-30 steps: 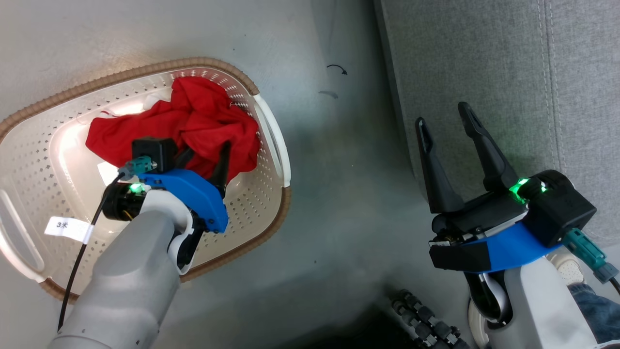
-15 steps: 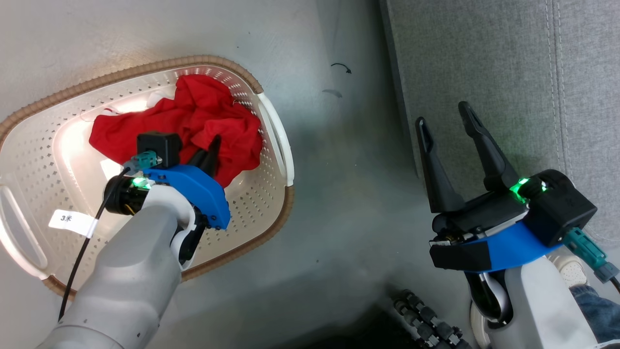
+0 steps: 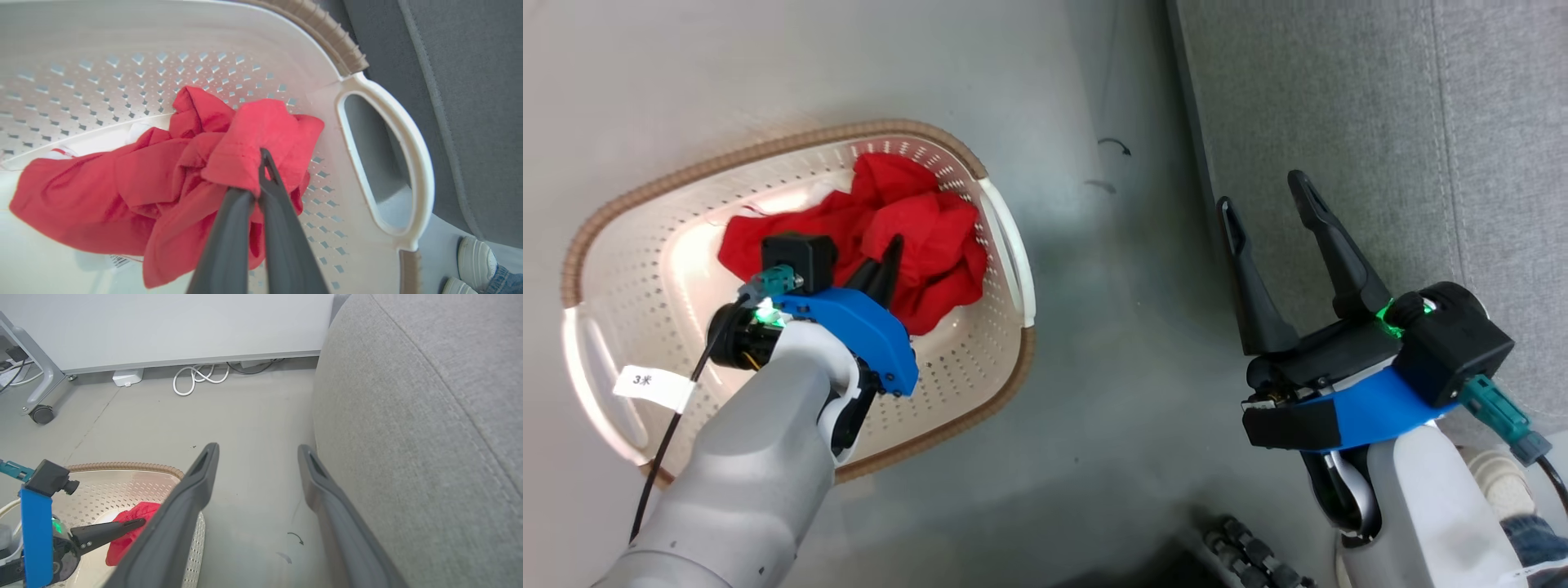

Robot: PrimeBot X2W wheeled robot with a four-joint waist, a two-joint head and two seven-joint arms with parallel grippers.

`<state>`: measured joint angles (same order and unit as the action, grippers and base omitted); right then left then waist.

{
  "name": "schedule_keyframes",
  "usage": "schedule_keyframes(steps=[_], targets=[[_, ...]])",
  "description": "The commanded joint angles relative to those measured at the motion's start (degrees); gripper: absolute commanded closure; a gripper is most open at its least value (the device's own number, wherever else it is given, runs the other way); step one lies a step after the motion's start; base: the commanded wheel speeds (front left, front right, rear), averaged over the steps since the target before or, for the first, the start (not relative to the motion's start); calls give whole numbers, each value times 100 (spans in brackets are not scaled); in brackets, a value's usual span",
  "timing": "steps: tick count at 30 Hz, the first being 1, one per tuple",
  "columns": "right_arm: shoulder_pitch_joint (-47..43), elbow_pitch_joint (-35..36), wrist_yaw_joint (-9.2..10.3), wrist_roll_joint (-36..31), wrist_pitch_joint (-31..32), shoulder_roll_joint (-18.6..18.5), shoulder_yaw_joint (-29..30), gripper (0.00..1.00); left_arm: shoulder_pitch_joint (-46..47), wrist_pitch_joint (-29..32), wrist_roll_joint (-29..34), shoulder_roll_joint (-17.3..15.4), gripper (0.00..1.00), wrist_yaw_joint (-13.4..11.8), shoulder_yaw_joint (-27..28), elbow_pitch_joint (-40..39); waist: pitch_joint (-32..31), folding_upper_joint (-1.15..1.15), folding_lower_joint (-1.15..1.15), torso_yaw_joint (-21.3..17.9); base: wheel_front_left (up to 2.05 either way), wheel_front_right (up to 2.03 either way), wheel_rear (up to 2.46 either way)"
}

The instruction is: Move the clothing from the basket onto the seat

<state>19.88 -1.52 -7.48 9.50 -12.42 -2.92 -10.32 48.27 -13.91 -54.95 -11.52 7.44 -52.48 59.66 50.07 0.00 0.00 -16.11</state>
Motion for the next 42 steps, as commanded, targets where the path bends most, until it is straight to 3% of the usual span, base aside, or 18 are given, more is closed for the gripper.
schedule_keyframes(steps=[1, 8, 28, 42], targets=[[72, -34, -3, -47, 9, 6, 13, 0, -60, -44, -30, -2, 100, 1, -36, -12, -217, 0, 0, 138, 0, 0, 0], [40, -140, -3, -215, 116, 3, 97, 0, -272, -130, -11, 92, 100, 1, -157, -153, -924, 0, 0, 545, 0, 0, 0], [-623, -471, -3, -295, 481, 2, 139, 0, -1714, -135, 1243, 18, 100, 1, 685, -1909, -3291, 0, 0, 1292, 0, 0, 0], [-1053, -529, -3, -225, 691, 1, 48, 0, -1793, -136, 1667, 32, 100, 1, 781, -2661, -4162, 0, 0, 1532, 0, 0, 0]])
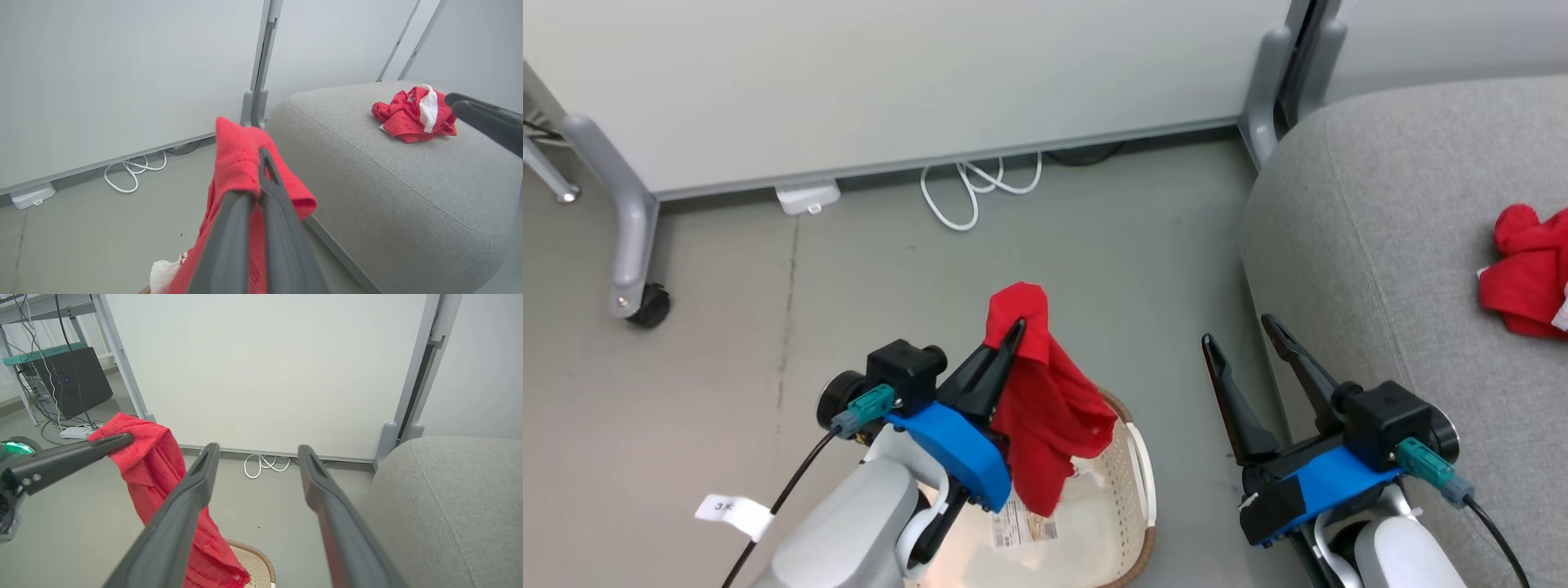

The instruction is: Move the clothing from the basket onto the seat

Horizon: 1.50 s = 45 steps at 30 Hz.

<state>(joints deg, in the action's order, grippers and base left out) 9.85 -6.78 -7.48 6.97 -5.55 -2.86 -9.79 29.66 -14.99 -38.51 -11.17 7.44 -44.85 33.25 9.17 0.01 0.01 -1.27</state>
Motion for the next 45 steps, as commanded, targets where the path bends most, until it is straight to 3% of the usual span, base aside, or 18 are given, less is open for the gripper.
schedule_keyframes(steps=[1, 24, 45], targets=[[-69, -7, -3, 33, 22, -5, -5, 0, 126, -28, 20, 9, 100, 2, -6, -33, -111, -1, -1, 59, 0, 0, 0], [-216, -22, -3, 84, 179, -4, -88, 0, 2178, 147, -445, 422, 100, 1, -1038, 275, -369, -1, -1, 170, 0, 0, 0], [-108, -156, -3, 120, 248, -4, -202, 0, 2537, 11, -889, 653, 100, 1, -1628, 688, -364, -1, -1, 68, 0, 0, 0]])
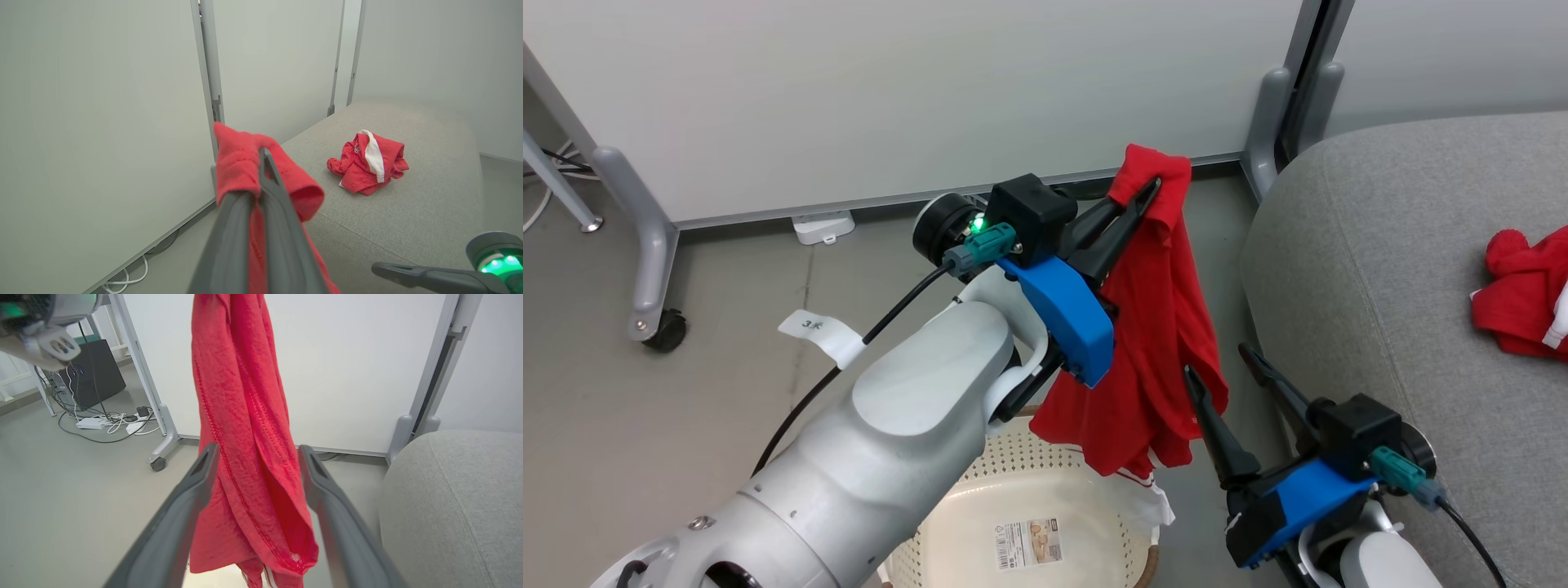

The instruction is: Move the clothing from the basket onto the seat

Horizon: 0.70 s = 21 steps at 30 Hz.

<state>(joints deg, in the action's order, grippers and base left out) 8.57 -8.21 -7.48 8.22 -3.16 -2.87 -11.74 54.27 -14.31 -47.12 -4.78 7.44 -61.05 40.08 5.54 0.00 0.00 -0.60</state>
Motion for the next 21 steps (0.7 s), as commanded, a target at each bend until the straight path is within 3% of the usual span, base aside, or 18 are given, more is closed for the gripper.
schedule_keyframes(steps=[1, 10, 21], targets=[[65, -23, -3, 11, 40, -3, -18, 0, 75, -53, -36, 22, 100, 1, -23, 14, 1, 0, 0, 2, 0, 0, 0], [728, -566, -3, 174, 543, -24, -377, 0, 111, -84, -169, 61, 100, 1, -124, 75, 26, 0, 0, -39, 0, 0, 0], [1819, -1832, -3, 360, 520, -51, -736, 0, 181, -97, -244, 104, 100, 2, -300, 36, 103, 0, 0, 20, 0, 0, 0]])
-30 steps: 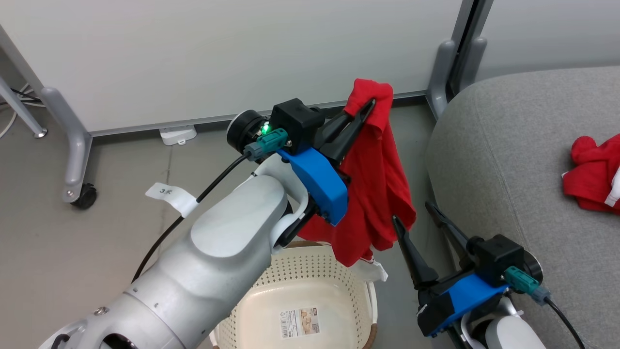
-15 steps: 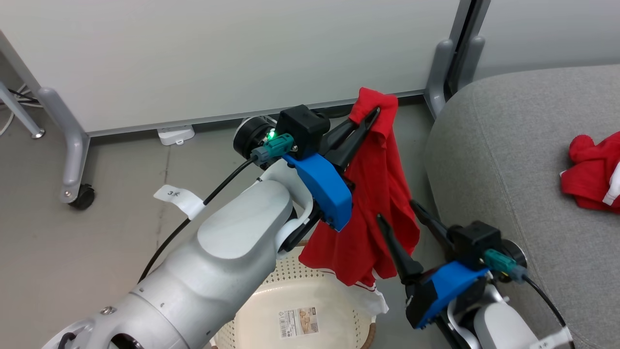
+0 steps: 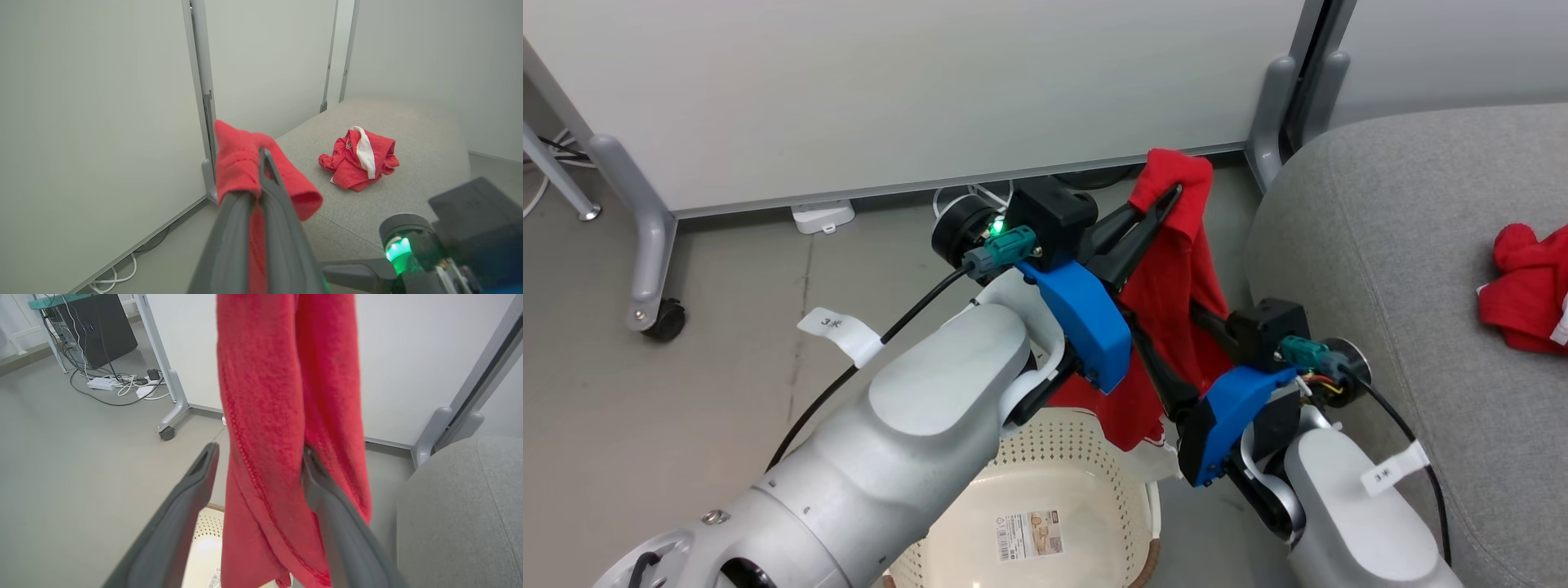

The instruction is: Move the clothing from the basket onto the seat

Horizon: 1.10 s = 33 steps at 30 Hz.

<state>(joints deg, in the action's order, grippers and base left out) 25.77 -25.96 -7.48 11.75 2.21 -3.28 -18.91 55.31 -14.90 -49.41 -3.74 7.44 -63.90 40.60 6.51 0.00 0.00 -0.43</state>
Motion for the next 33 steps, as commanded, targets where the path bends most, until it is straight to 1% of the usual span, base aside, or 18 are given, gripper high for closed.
schedule_keyframes(steps=[1, 9, 10, 11, 12, 13, 16, 32, 33], targets=[[183, -182, -3, 34, -45, -4, -47, 0, 90, -38, -27, 3, 100, 2, -32, -20, 14, 0, 0, 4, 0, 0, 0], [734, -1166, -3, 298, -252, 34, -343, 0, 149, -36, -101, 27, 100, 2, -150, -49, -7, 0, 0, 7, 0, 0, 0], [785, -1281, -3, 357, -281, 36, -397, 16, 152, -36, -117, 32, 100, 2, -163, -53, -20, 0, 0, 7, 0, 0, 0], [837, -1359, -3, 436, -319, 37, -451, 55, 150, -37, -133, 34, 100, 2, -174, -57, -35, 0, 0, 8, 0, 0, 0], [879, -1429, -3, 519, -365, 38, -513, 98, 143, -37, -141, 36, 100, 2, -183, -58, -50, 0, 0, 6, 0, 0, 0], [910, -1488, -3, 608, -408, 40, -574, 100, 136, -37, -144, 36, 100, 2, -191, -53, -64, 0, 0, 2, 0, 0, 0], [987, -1636, -3, 795, -558, 38, -714, 100, 125, -37, -156, 37, 100, 2, -199, -30, -102, 0, 0, -15, 0, 0, 0], [1171, -2124, -3, 1277, -924, 40, -1109, 100, 14, -38, -261, 19, 100, 2, -235, 129, -252, 0, 0, -130, 0, 0, 0], [1184, -2141, -3, 1302, -936, 40, -1133, 100, 11, -38, -286, 19, 94, 2, -245, 156, -253, 0, 0, -136, 0, 0, 0]])
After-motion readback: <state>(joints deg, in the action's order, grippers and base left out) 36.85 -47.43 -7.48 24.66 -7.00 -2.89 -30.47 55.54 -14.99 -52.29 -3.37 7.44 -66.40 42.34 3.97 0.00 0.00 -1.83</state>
